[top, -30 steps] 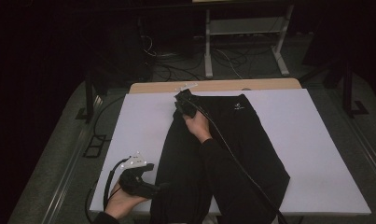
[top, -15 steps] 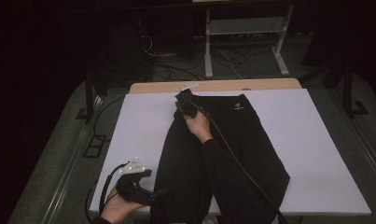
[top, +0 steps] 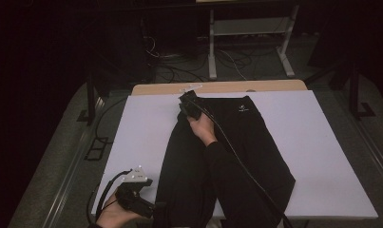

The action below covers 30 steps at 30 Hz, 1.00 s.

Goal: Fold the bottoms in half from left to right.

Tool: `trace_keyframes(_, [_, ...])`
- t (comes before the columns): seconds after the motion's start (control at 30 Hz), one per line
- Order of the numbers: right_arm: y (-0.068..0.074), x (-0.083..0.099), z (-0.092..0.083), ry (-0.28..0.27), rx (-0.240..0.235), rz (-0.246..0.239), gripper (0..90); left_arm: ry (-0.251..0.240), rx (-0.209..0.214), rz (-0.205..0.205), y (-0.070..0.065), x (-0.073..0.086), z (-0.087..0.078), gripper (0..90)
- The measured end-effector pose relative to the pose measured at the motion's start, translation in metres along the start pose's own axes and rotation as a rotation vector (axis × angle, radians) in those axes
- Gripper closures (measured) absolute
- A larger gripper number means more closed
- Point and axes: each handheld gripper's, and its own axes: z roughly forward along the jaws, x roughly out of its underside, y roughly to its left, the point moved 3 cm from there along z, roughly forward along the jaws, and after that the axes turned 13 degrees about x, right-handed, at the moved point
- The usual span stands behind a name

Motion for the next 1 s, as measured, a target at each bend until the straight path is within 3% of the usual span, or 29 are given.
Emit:
trace_keyframes(0.23, [-0.002,-0.001,-0.002,-0.009,0.004,-0.008,85.4,0.003,0.022,-0.011,0.000,0.004,-0.001,0.5])
trace_keyframes(0.43, [-0.003,0.000,-0.002,-0.013,0.004,0.002,85.4,0.021,0.055,0.003,-0.003,0.006,-0.001,10.3])
trace_keyframes(0.47, [-0.003,0.000,-0.002,-0.015,0.002,0.003,85.4,0.029,0.076,0.000,-0.002,0.008,-0.001,13.8])
trace_keyframes(0.7, [0.000,0.001,-0.002,-0.020,0.006,-0.025,85.0,0.035,0.100,-0.007,0.001,0.010,-0.002,17.8])
trace_keyframes(0.77, [0.000,0.001,-0.003,-0.023,-0.001,-0.020,85.0,0.037,0.110,0.001,0.001,0.011,-0.002,21.3])
trace_keyframes(0.8, [0.000,0.000,-0.003,-0.025,-0.003,-0.016,85.0,0.051,0.122,0.026,-0.001,0.012,-0.003,30.7])
trace_keyframes(0.93, [0.000,0.001,-0.002,-0.024,-0.006,-0.014,85.0,0.053,0.130,0.037,-0.001,0.012,-0.002,43.8])
trace_keyframes(0.97, [0.000,0.001,-0.002,-0.024,-0.006,-0.014,85.0,0.056,0.134,0.041,-0.001,0.011,-0.002,43.8])
trace_keyframes(1.0, [0.000,0.001,-0.002,-0.023,-0.007,-0.011,85.0,0.062,0.141,0.049,-0.002,0.011,-0.001,51.7])
